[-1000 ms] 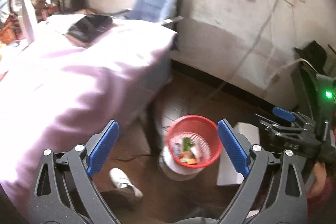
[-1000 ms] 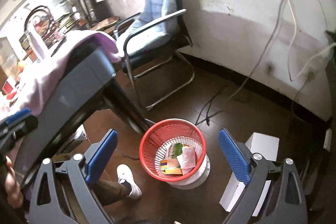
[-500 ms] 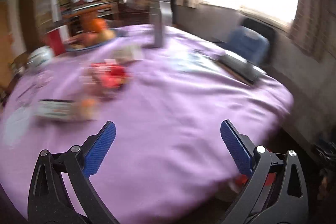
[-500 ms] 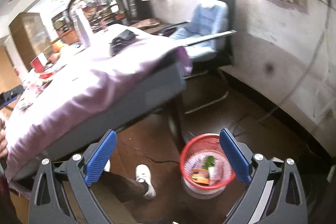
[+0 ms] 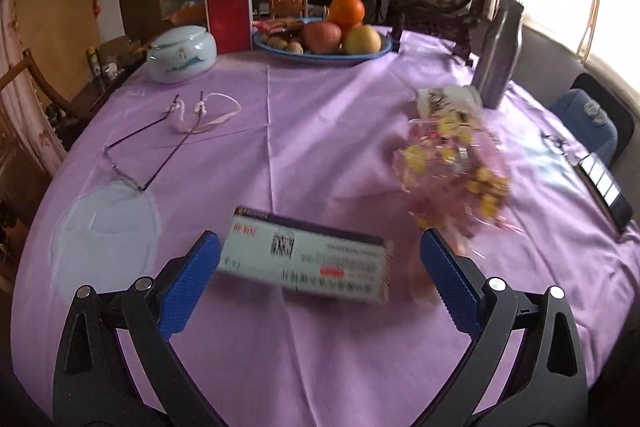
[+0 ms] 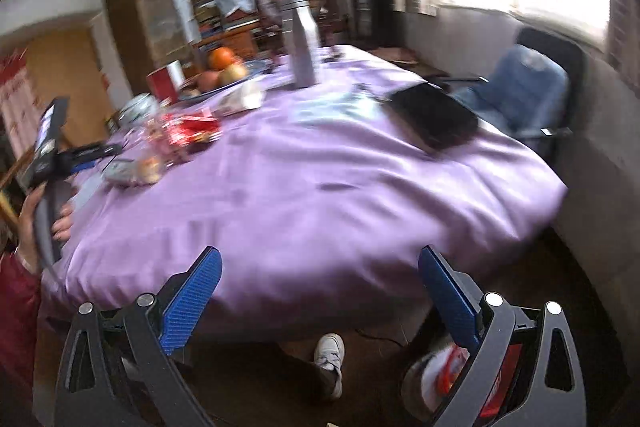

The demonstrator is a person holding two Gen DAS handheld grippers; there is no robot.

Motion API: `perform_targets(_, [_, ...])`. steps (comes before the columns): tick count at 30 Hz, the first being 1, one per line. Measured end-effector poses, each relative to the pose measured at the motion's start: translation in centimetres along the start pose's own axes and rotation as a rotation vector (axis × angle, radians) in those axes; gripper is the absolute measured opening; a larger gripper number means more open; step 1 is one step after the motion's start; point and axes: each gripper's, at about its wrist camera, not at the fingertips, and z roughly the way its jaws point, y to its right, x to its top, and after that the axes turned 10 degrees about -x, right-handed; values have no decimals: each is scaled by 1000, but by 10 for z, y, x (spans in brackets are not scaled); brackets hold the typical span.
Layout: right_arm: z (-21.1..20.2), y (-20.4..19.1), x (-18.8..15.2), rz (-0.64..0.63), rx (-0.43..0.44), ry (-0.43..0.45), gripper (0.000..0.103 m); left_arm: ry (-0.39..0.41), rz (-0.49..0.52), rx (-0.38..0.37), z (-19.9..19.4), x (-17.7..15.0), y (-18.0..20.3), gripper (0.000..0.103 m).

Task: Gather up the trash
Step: 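Grasp the clear candy bag with the right tool while the left tool approaches the white medicine box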

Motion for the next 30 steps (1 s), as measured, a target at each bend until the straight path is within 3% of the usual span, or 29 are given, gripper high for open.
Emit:
perform_targets(4, [8,-49,20,-106,18,31,97,-41,16,5,27,1,-9,96])
perform_targets(7, [21,-83,43,-161,65,38,97,-62,-67,-98,30,-1,-29,97])
perform_targets(12, [52,-142,80,-198,161,41,97,-69,-130,33,30,-3,-55,96])
perform_targets(18, [93,-203,105,-230,249,-1,95,-69,-212,42,24,-2,-74,96])
perform_targets(20, [107,-224,112,-246,255,-6,89,-53,-270,7,22,1,-85,96])
perform_targets(23, [126,-243,119,-250,254,-42,66,-15,-365,-59,15,2,-100,96])
perform_targets(25, [136,-242,123,-213,256,-78,34,-12,-372,-65,15,3,-101,96])
perform_targets(26, [137,-236,125,-182,256,-85,26,-15,-366,-62,15,3,-100,96])
perform_targets(28, [132,-220,125,-126,261,-66,17,-20,-342,-62,15,4,-96,96])
perform_targets(30, [116,-202,124,-85,269,-28,13,-13,-330,-78,12,4,-93,96])
